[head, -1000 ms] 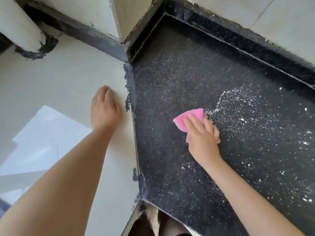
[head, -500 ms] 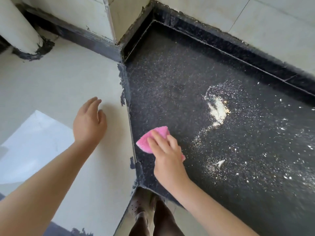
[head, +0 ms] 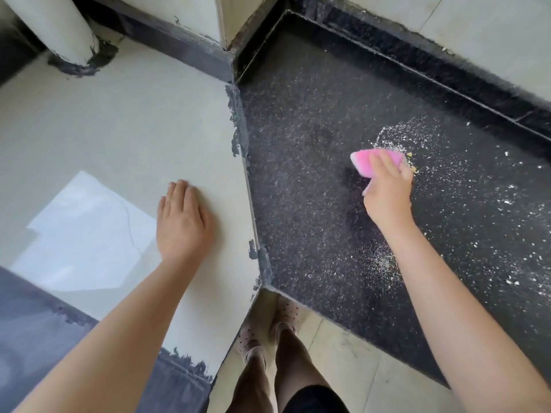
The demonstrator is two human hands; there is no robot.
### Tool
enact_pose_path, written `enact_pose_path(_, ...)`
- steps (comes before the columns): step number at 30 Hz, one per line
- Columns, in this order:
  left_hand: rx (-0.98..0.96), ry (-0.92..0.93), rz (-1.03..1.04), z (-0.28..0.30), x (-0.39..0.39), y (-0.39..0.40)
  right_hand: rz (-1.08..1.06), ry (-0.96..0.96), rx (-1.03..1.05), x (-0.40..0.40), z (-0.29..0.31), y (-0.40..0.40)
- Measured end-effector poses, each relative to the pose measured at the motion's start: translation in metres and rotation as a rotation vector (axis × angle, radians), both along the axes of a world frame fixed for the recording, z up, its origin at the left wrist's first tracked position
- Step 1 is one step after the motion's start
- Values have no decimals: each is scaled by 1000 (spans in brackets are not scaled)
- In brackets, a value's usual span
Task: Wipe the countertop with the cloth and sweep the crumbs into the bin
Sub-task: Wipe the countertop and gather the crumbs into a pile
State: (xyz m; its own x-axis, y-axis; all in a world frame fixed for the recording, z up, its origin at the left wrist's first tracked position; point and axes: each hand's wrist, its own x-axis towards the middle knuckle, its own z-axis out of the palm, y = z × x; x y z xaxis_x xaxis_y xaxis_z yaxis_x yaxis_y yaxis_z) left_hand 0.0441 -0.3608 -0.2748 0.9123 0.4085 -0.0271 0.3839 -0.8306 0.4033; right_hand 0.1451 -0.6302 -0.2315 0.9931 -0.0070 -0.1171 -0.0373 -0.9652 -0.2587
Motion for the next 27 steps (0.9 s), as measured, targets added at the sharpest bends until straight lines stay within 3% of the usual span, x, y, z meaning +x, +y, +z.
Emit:
enact_pose_path(3, 8, -17, 4, -1, -1, -1, 101, -19, 69, -36, 11, 27)
enact_pose_path(7, 3, -33, 6, -2, -2, -1, 412, -118, 69, -129, -8, 72)
enact_pose_path(10, 15, -38, -2, -3, -3, 0, 447, -29, 128, -166, -25, 82)
enact_pose_path(13, 23, -43, -11, -3, -3, 0, 346, 23, 74, -158, -28, 58)
enact_pose_path(18, 27, -51, 4, -3, -3, -1, -18, 142, -76, -80, -13, -16)
enact_pose_path(20, 27, -57, 6, -2, -3, -2, -59, 87, -61, -52, -5, -29)
enact_pose_path(24, 18, -38, 2, -3, -2, 0, 44, -67, 6, -47, 8, -9)
enact_pose_path(27, 25, -37, -2, -4, -2, 0, 313, -147, 43, -87, 5, 41)
